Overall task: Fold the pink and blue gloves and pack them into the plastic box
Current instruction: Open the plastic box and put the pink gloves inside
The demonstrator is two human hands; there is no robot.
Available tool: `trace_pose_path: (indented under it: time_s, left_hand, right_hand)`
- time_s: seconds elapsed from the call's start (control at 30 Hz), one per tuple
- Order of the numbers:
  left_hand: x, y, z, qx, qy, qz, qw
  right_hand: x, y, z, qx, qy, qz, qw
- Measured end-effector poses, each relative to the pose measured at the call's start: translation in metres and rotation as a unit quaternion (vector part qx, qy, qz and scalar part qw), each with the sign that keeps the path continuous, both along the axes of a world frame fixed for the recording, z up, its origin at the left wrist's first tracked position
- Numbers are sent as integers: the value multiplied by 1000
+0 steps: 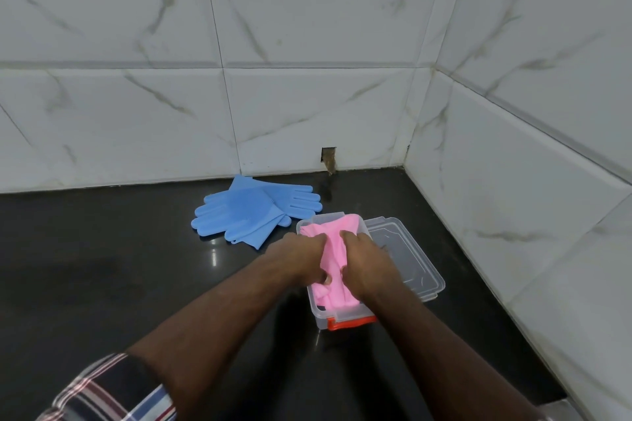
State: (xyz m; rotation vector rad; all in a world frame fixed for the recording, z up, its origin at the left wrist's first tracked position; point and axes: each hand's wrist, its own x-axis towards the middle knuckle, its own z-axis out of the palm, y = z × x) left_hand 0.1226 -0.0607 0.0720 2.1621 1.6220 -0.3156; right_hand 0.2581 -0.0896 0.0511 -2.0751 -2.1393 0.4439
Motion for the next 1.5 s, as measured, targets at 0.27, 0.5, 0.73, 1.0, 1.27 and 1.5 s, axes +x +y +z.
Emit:
trace_pose_path:
  time_s: [0.27, 0.5, 0.73, 1.0, 1.27, 1.5]
  left_hand:
    - [6, -5, -13, 60, 103, -82, 989]
    - [-4, 4, -5, 162, 83, -103, 978]
    - [6, 3, -10, 106, 107, -160, 976]
    - [23, 12, -18, 96, 186, -168, 963]
    - [27, 13, -29, 119, 193, -164, 960]
    - [27, 11, -14, 42, 139, -154, 977]
  right_hand:
    - [-5, -2, -14, -35, -37, 25, 998]
    - [10, 15, 21, 23, -143, 41, 989]
    - [25, 35, 23, -29, -284, 181, 941]
    - [21, 39, 2, -36, -366, 201, 908]
    - [24, 39, -6, -33, -366, 209, 906]
    - [35, 46, 2, -90, -311, 206, 923]
